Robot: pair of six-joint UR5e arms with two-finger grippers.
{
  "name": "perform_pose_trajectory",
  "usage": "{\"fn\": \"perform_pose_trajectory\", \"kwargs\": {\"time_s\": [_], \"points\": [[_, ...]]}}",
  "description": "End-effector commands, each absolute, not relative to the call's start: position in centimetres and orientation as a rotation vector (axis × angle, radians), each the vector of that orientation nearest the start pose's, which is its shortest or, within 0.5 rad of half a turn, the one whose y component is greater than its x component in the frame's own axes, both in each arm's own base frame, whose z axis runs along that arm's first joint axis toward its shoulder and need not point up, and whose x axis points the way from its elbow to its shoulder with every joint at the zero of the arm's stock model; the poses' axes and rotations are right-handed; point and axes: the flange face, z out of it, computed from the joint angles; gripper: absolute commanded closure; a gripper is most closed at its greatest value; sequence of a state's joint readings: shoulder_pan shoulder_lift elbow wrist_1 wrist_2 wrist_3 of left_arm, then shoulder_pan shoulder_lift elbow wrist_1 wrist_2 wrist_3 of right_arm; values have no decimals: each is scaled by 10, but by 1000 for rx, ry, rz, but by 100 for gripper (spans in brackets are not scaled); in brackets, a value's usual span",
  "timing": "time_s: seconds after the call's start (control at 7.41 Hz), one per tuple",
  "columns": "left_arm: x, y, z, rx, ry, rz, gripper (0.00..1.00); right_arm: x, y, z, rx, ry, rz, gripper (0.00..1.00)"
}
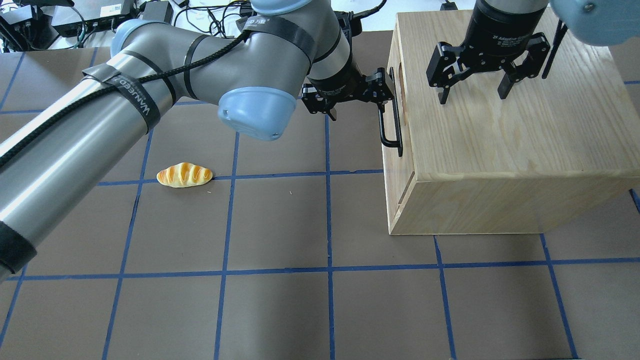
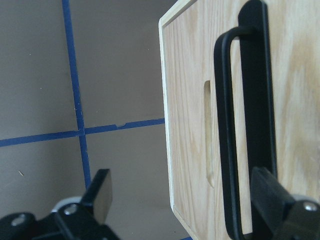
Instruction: Open upper drawer
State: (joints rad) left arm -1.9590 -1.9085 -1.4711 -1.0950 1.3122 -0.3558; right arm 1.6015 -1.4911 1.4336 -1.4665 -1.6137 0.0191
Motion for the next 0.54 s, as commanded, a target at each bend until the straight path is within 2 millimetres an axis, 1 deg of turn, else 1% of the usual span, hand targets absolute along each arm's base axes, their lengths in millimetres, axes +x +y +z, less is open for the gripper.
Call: {"fn": "perform_pose_trajectory", "kwargs": {"time_s": [0.0, 0.4], "points": [[-393, -540, 391, 115, 3462, -241, 0, 145, -516, 505, -19, 3185, 72, 0], [-396, -541, 386, 125, 3459, -237, 0, 145, -516, 504, -21, 3185, 74, 0]]}}
